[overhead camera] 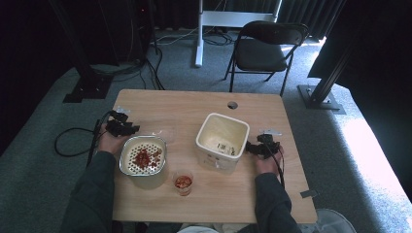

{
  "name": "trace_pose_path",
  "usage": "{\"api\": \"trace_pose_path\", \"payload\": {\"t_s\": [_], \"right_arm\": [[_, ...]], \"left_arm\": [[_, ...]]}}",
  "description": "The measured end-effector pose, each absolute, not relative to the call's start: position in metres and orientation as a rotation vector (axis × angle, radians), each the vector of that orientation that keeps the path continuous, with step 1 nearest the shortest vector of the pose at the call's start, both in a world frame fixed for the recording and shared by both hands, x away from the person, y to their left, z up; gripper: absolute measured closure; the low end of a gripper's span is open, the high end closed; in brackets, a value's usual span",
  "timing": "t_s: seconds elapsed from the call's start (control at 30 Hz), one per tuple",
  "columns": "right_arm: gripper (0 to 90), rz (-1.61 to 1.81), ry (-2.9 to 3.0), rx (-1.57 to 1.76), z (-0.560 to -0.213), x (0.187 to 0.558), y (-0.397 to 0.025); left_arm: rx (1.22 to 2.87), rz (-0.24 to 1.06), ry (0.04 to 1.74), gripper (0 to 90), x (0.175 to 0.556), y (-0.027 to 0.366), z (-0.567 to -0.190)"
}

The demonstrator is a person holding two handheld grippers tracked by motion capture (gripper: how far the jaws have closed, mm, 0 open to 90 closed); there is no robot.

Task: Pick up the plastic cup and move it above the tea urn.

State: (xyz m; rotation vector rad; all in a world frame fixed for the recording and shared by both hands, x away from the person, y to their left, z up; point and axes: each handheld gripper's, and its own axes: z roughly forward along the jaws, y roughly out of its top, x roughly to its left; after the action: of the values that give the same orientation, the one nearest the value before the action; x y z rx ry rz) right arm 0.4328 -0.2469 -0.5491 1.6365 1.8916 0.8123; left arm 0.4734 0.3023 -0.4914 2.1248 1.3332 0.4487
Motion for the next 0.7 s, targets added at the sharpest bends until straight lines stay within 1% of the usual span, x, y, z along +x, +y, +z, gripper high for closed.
{"api": "trace_pose_path", "payload": {"t_s": [0.2,0.23,0.27,0.3,0.4,0.53,0.7], "right_arm": [[11.4,0.812,1.891,1.637,-0.549,0.433,-0.247],[11.4,0.812,1.891,1.637,-0.549,0.433,-0.247],[11.4,0.812,1.891,1.636,-0.549,0.433,-0.247],[11.4,0.812,1.892,1.637,-0.549,0.433,-0.247],[11.4,0.813,1.891,1.637,-0.549,0.433,-0.247],[11.5,0.813,1.893,1.637,-0.549,0.433,-0.247],[11.5,0.813,1.894,1.636,-0.549,0.433,-0.247]], "left_arm": [[2.110,0.400,1.358,58.7,0.467,0.306,-0.489],[2.119,0.397,1.359,60.5,0.466,0.306,-0.489],[2.127,0.403,1.362,64.8,0.465,0.305,-0.489],[2.130,0.402,1.369,66.2,0.466,0.305,-0.488],[2.116,0.409,1.386,77.3,0.467,0.305,-0.485],[2.089,0.432,1.417,81.0,0.470,0.305,-0.483],[1.972,0.447,1.452,85.9,0.470,0.311,-0.473]]}}
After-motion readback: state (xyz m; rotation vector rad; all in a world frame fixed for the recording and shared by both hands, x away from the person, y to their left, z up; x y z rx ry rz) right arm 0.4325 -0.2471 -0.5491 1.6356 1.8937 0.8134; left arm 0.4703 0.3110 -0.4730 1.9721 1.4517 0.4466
